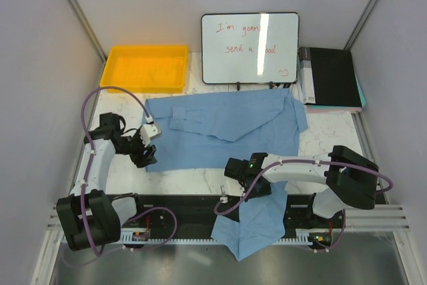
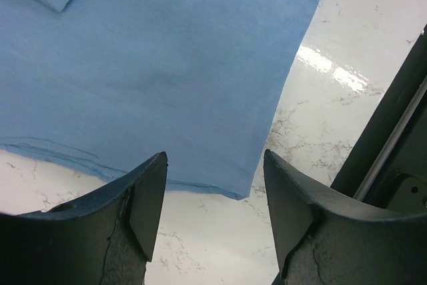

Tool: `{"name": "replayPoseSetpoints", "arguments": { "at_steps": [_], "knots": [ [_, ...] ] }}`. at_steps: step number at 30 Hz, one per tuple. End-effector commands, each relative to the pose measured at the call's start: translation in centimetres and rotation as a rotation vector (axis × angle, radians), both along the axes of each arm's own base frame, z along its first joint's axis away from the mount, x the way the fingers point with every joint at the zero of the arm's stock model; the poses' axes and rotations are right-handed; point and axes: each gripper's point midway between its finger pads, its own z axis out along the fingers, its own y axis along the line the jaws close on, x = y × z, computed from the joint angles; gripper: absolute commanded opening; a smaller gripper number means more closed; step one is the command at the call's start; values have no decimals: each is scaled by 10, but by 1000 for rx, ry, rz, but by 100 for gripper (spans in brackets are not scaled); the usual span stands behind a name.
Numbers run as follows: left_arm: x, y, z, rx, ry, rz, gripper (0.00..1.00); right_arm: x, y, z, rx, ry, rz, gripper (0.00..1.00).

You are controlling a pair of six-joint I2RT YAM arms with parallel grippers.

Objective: Fold and stack the long sleeve shirts
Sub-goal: Fold the shirt

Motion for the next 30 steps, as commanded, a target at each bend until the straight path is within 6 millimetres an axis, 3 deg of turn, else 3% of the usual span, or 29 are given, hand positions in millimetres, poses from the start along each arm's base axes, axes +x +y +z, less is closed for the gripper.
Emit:
{"name": "replayPoseSetpoints", "arguments": {
  "at_steps": [1,6,8,11,13,27,30],
  "knots": [
    [-10,-7,5,20,-79,-179,66,16,23,29,120,-80,-11,0],
    [-54,-3,-14,115,3,-385,54,17,22,49,150,-88,7,0],
    [-66,-1,-25,156,-15,-456,54,20,20,51,147,-85,-2,0],
    [-62,1,-40,235,-63,-455,54,25,18,55,147,-78,-17,0],
    [-49,2,-40,270,-137,-440,53,28,18,58,150,-79,-28,0],
    [-23,-8,-60,309,-235,-442,49,30,19,71,163,-58,-31,0],
    [-26,-9,-65,309,-210,-461,41,30,20,72,163,-56,-34,0]
  ]
}}
